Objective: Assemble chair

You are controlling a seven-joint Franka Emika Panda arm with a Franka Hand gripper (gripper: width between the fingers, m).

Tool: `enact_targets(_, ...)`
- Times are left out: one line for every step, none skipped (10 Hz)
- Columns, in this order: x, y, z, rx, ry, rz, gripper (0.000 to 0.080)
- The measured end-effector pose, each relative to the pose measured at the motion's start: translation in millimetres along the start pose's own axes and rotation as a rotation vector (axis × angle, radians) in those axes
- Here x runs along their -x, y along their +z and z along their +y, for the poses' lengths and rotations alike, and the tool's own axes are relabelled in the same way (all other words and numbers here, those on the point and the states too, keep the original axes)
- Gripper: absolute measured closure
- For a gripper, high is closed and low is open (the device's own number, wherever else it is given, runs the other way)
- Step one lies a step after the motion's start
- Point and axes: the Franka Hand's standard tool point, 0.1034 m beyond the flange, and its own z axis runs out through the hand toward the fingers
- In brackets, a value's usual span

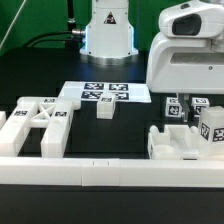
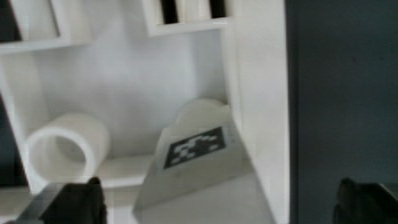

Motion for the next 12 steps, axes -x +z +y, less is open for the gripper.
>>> enact_targets(0.4, 1.1, 0.4, 0.010, -0.061, -0.001, 0.0151)
enact_targets(0.4, 1.3, 0.6, 0.019, -0.156, 0.000, 0.0151)
enact_targets(0.5, 1.4, 0.3, 0.021, -0.214, 0.000, 0.0151)
enact_targets(0.3, 1.5, 1.3, 0.020, -0.244, 0.000, 0.0176)
enact_targets(0.4, 1.6, 0.9, 0.020, -0.237, 0.000, 0.0176)
enact_targets(0.4, 1.6, 1.0, 0.020, -0.237, 0.000, 0.0347)
enact_targets(0.4, 1.7, 1.0, 0.020, -0.237, 0.000, 0.0518)
enact_targets(0.5, 1.7, 0.9, 0.019, -0.211, 0.000, 0.0515)
enact_targets(0.5, 1.8, 0.8, 0.019, -0.207, 0.000, 0.0515)
enact_targets(0.6, 2.3, -1.0, 0.011, -0.111, 0.007, 0.0515)
enact_targets(1.3, 2.6, -1.5, 0.003, 0.103, 0.030, 0.0514)
enact_targets(2.3, 2.6, -1.8, 0.000, 0.211, 0.037, 0.0514)
